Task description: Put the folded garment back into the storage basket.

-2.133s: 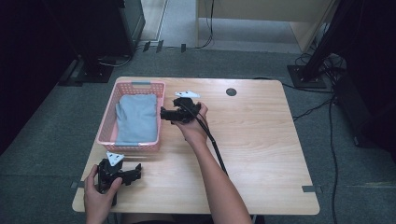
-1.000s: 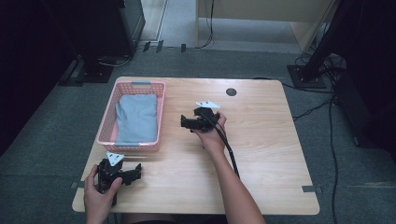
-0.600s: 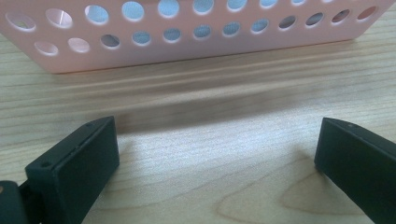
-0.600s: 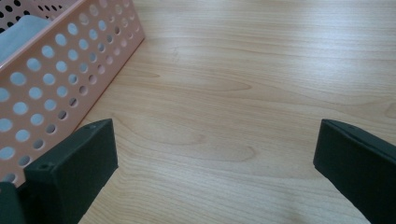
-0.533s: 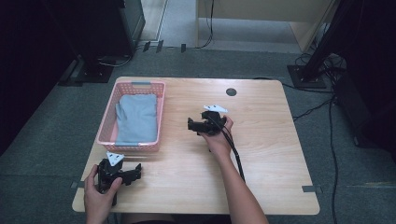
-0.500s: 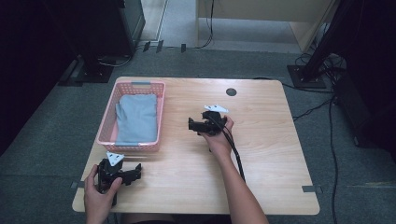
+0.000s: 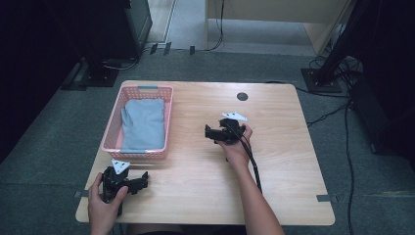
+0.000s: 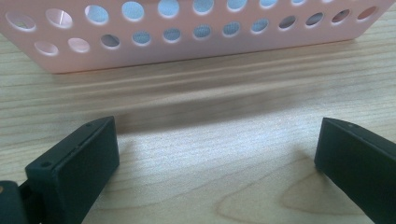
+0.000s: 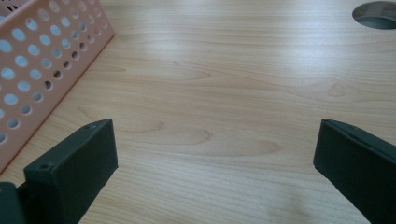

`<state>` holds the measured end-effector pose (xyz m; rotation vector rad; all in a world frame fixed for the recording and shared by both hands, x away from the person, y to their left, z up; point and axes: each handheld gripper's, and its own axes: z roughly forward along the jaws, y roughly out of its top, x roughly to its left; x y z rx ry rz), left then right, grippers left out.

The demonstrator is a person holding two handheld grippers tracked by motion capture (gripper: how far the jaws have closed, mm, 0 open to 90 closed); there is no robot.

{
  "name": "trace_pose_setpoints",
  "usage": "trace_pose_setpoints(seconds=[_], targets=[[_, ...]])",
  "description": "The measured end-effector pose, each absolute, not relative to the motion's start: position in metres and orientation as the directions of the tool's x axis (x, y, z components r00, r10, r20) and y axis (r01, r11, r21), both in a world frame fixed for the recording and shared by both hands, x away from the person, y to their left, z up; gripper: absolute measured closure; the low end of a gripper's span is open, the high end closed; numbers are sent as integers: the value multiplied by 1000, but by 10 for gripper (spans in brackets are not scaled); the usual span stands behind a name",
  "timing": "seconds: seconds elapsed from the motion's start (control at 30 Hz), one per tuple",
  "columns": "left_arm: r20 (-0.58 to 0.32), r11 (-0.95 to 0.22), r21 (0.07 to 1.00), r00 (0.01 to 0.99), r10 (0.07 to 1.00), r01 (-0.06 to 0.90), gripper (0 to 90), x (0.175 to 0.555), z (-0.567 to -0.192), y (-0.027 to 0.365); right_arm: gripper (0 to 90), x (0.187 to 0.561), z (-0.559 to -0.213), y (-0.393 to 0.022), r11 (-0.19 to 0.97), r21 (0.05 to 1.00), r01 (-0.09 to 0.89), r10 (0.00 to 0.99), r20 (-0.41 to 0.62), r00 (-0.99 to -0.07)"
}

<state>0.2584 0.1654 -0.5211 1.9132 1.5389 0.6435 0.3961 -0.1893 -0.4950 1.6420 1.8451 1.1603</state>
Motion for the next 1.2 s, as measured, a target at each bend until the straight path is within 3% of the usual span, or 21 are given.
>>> trace_pose_setpoints(seconds=[0.37,1.2], targets=[[5,-153,708,212,977,690,0,258,-521,165,0,391,-504,-197,31,796,604,966,131,-223],[4,-153,709,212,977,689,0,258,-521,165,0,374,-509,-233,10,800,600,980,110,-163]])
